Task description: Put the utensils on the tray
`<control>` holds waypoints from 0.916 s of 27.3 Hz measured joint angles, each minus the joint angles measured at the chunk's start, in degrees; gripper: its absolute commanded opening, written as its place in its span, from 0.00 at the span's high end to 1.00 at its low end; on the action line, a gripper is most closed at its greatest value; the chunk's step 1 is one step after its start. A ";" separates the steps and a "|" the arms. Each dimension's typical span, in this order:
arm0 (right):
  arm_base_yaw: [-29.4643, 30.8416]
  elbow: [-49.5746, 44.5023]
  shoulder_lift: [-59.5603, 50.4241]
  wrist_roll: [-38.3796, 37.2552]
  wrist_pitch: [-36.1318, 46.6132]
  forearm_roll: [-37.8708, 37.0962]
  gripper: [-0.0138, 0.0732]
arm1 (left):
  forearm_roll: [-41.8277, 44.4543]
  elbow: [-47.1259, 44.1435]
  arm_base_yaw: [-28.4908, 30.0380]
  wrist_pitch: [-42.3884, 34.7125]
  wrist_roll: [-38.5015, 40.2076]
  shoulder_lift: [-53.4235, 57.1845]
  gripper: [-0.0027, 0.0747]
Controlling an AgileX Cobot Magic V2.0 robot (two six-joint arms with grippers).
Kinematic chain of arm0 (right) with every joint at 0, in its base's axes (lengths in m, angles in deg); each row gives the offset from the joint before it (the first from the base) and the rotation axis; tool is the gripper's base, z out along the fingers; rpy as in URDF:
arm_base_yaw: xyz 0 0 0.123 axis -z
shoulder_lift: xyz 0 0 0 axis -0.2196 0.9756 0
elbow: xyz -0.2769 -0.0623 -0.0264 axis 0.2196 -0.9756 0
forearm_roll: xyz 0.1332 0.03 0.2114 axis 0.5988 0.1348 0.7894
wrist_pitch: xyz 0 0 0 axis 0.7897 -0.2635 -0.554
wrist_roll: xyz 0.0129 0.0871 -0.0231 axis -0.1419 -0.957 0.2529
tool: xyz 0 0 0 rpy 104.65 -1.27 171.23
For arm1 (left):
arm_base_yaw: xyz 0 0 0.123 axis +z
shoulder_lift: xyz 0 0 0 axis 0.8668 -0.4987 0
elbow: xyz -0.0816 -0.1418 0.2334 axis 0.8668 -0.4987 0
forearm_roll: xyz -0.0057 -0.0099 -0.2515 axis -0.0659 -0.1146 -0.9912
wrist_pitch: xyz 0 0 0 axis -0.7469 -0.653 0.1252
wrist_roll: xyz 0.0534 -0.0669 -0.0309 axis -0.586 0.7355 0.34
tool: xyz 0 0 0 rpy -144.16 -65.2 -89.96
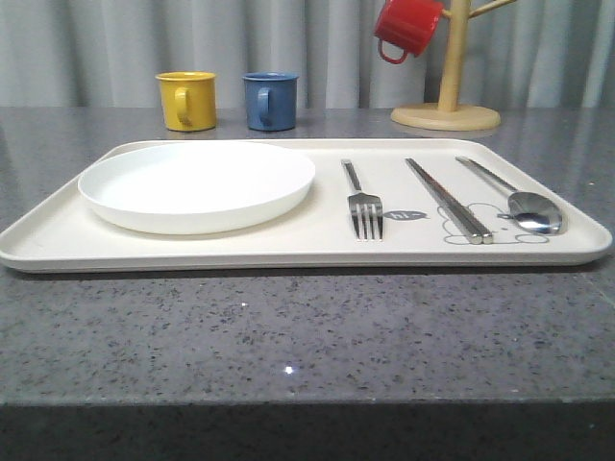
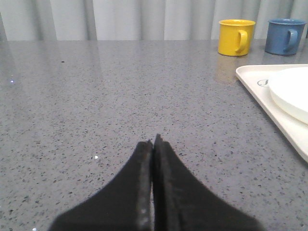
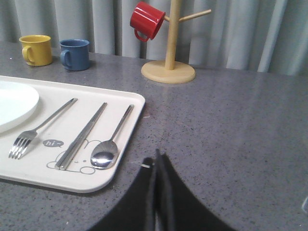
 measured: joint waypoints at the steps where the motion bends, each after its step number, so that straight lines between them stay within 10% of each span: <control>1: 0.63 -1.86 -0.22 0.11 1.84 -0.13 0.92 | 0.00 0.00 0.00 0.00 0.00 0.00 0.99; 9: 10.40 -18.53 -0.44 0.65 13.24 1.54 0.92 | 0.00 0.00 0.00 0.00 0.00 0.00 0.99; 25: 13.86 -19.12 -0.44 0.86 13.83 2.33 0.92 | 0.00 0.00 0.00 -0.10 0.00 0.00 0.99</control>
